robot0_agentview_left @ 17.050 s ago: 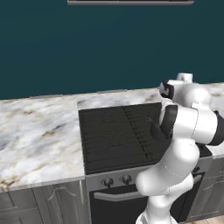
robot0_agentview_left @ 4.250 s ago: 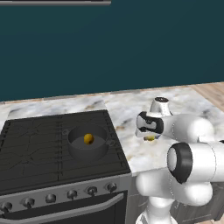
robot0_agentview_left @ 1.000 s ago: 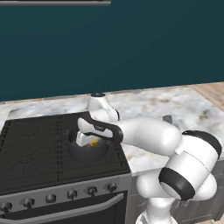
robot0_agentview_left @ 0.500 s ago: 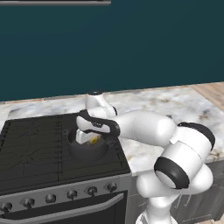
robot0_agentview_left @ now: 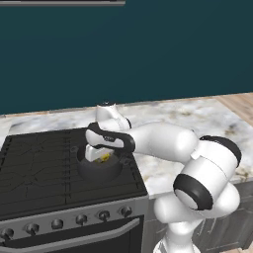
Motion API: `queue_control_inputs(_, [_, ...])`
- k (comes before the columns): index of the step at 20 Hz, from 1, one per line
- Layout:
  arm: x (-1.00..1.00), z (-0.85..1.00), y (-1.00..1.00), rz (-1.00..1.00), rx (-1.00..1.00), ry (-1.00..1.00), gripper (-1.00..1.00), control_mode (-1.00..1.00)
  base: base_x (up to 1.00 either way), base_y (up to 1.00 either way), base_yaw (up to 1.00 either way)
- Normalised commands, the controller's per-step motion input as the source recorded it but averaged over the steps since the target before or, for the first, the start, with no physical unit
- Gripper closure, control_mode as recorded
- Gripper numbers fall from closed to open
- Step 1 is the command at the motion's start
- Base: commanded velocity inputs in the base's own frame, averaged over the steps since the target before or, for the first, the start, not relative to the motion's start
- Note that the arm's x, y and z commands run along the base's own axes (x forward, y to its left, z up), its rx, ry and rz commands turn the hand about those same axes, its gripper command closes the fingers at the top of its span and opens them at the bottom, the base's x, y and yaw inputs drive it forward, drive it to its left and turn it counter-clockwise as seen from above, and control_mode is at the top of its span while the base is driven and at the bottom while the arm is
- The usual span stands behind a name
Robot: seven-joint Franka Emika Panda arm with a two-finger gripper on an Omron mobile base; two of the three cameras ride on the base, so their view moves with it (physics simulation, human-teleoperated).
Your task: Put the lemon and lemon in the pot. Retrieve the spatula and lightly stir the vegetables in the pot.
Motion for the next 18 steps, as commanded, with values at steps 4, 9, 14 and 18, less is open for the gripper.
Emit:
queue_control_inputs(4, [0.00,0.00,0.00,0.00,0.00,0.04,-1.00,-1.00,0.00,0.00,0.00])
queue_control_inputs(9, [0.00,0.00,0.00,0.00,0.00,0.03,-1.00,-1.00,0.00,0.00,0.00])
queue_control_inputs(14, [0.00,0.00,0.00,0.00,0.00,0.02,-1.00,-1.00,0.00,0.00,0.00])
queue_control_inputs(18, [0.00,0.01,0.00,0.00,0.00,0.00,-1.00,-1.00,0.00,0.00,0.00])
